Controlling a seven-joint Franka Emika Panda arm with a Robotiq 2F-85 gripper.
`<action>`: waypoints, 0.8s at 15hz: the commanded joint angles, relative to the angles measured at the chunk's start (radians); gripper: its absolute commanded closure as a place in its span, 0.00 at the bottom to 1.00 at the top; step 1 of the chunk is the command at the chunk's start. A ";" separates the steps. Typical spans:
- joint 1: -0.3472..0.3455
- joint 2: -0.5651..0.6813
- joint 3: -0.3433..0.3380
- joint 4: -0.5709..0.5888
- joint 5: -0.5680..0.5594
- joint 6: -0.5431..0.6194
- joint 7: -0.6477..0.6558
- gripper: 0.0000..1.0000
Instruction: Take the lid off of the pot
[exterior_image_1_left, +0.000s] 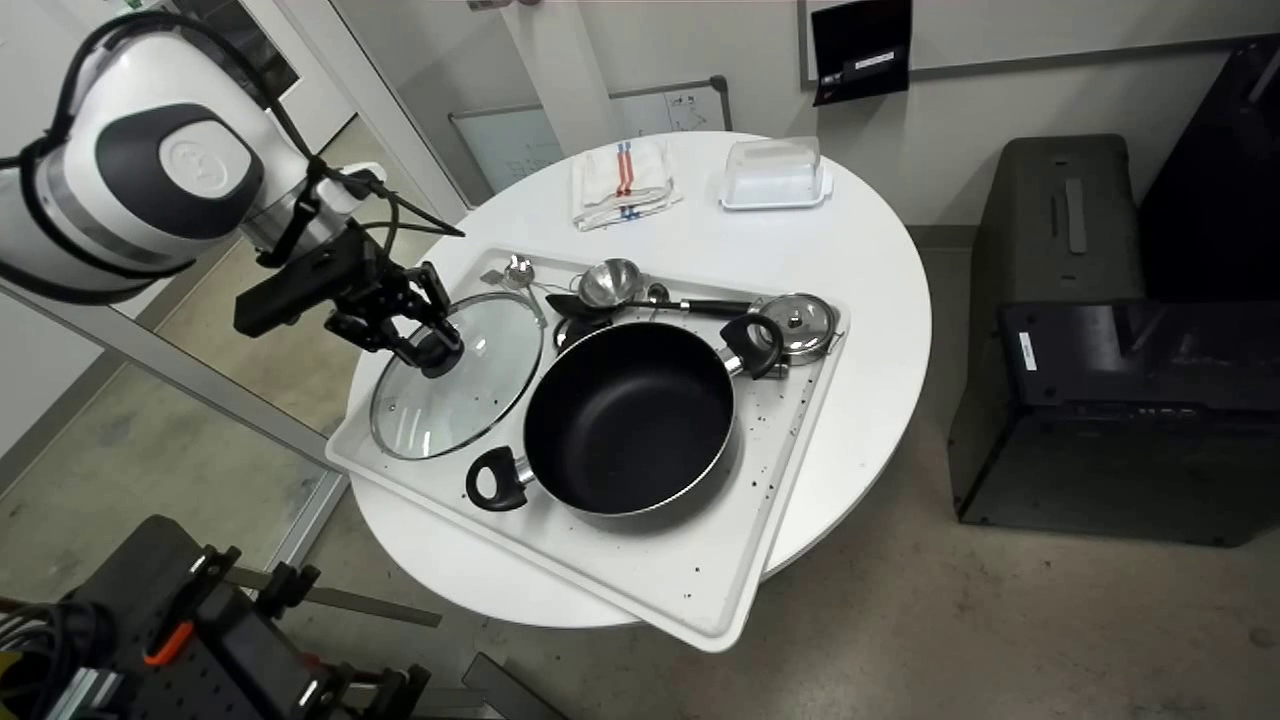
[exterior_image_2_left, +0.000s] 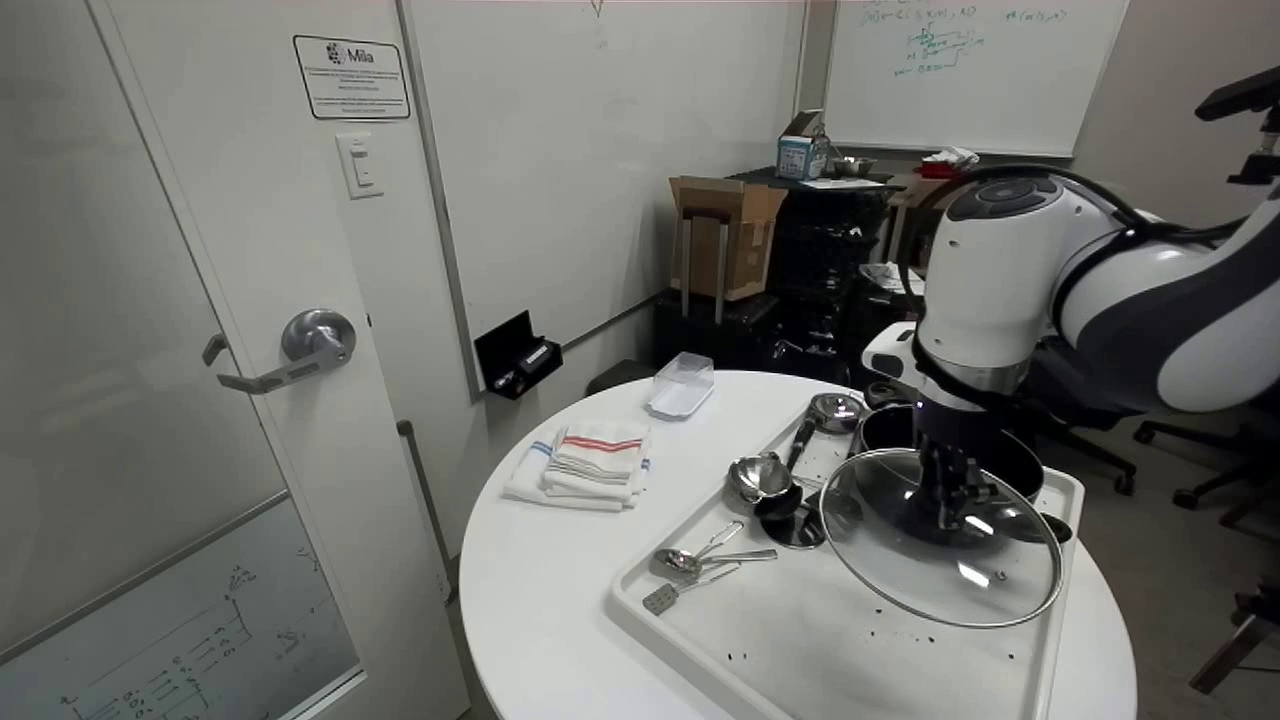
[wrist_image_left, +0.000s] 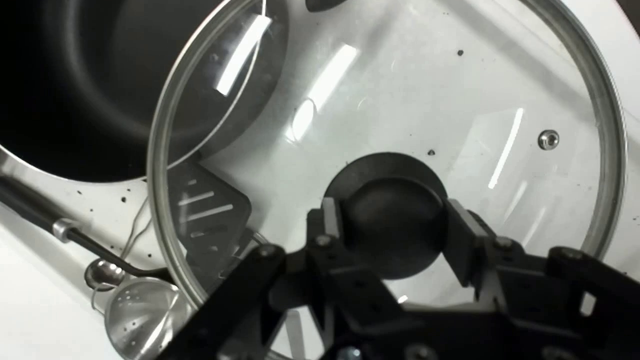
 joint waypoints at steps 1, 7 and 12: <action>0.067 0.002 -0.022 -0.010 -0.080 0.030 0.071 0.75; 0.106 0.083 -0.020 0.018 -0.119 0.067 0.102 0.75; 0.098 0.163 -0.015 0.048 -0.095 0.126 0.068 0.75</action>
